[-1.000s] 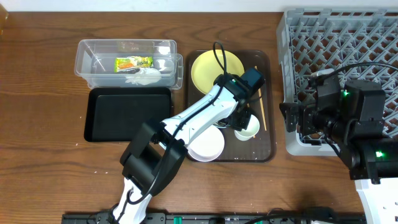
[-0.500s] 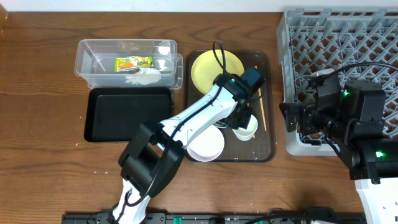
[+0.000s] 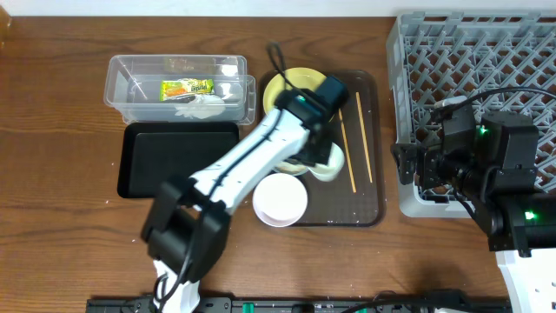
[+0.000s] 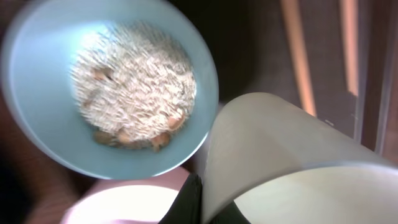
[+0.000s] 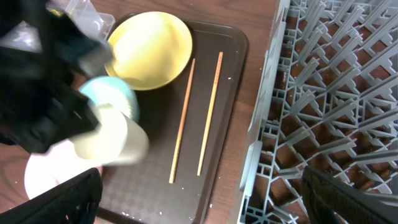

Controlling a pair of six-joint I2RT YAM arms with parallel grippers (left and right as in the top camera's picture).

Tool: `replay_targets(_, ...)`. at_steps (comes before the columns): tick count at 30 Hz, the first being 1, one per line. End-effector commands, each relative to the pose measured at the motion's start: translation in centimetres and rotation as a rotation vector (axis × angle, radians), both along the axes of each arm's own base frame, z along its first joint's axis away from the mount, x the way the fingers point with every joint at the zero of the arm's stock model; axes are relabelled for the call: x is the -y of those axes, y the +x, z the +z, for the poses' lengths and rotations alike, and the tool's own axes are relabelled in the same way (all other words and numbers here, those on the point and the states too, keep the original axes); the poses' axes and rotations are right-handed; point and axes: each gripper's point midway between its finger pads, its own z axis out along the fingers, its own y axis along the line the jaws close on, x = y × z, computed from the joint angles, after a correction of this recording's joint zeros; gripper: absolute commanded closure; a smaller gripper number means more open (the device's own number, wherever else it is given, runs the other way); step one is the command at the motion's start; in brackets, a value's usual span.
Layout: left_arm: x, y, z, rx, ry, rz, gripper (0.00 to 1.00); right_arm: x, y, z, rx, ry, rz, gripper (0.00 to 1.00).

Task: Sort waste into correct bins and load items into the dishwasher rack
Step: 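Lift white cup with left gripper and hand it to right gripper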

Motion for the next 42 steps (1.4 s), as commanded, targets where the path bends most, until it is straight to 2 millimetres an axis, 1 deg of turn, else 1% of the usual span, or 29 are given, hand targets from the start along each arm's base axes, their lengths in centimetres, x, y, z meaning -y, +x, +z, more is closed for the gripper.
replay_targets(1, -3.7, 2.7, 2.3, 0.135, 0.114, 0.117, 0.94, -0.4, 0.1, 0.9, 0.017, 0.016, 0.005, 0.01)
replay_targets(4, -4.9, 2.7, 2.4, 0.137, 0.160, 0.130, 0.94, -0.4, 0.1, 0.9, 0.016, 0.018, 0.003, 0.01)
replay_targets(7, -4.7, 2.6, 2.3, 0.101, 0.114, 0.140, 0.94, -0.4, 0.2, 1.0, 0.014, 0.047, -0.024, 0.01)
replay_targets(10, -4.1, 2.4, 2.9, 0.037, -0.013, 0.133, 0.94, -0.4, 0.4, 1.2, 0.016, 0.070, -0.044, 0.01)
replay_targets(12, -3.9, 2.3, 3.6, 0.001, -0.096, 0.127, 0.94, -0.4, 0.4, 1.3, 0.014, 0.079, -0.052, 0.01)
replay_targets(16, -3.3, 2.0, 5.9, -0.068, -0.308, 0.084, 0.94, -0.9, 0.4, 1.1, 0.004, 0.098, -0.031, 0.01)
replay_targets(19, -2.6, 1.6, 8.1, -0.115, -0.488, 0.046, 0.94, -2.0, 0.8, 0.8, -0.018, 0.146, 0.011, 0.01)
replay_targets(21, -2.1, 1.3, 9.6, -0.142, -0.604, 0.013, 0.94, -3.1, 1.0, 0.7, -0.035, 0.191, 0.060, 0.01)
replay_targets(25, -1.0, 0.6, 12.8, -0.196, -0.848, -0.065, 0.94, -6.0, 2.0, 0.8, -0.056, 0.325, 0.187, 0.02)
replay_targets(27, -0.9, 0.4, 14.2, -0.213, -0.943, -0.089, 0.94, -7.7, 2.4, 1.6, -0.039, 0.403, 0.279, 0.02)
replay_targets(29, -0.9, 0.4, 15.4, -0.227, -1.018, -0.099, 0.94, -9.2, 2.6, 3.0, -0.002, 0.483, 0.387, 0.01)
replay_targets(30, -0.9, 0.4, 16.0, -0.235, -1.057, -0.101, 0.94, -10.1, 2.6, 4.0, 0.031, 0.529, 0.459, 0.01)
replay_targets(32, -1.0, 0.3, 17.2, -0.245, -1.129, -0.114, 0.94, -11.2, 2.4, 5.8, 0.094, 0.588, 0.576, 0.01)
replay_targets(35, -1.1, 0.1, 19.2, -0.247, -1.248, -0.156, 0.94, -11.9, 2.3, 7.3, 0.153, 0.624, 0.666, 0.01)
replay_targets(38, -1.3, 0.0, 20.8, -0.256, -1.337, -0.177, 0.94, -12.0, 2.9, 7.4, 0.165, 0.631, 0.666, 0.01)
replay_targets(42, -1.4, 0.0, 21.4, -0.253, -1.373, -0.193, 0.94, -12.5, 3.1, 7.1, 0.160, 0.637, 0.682, 0.03)
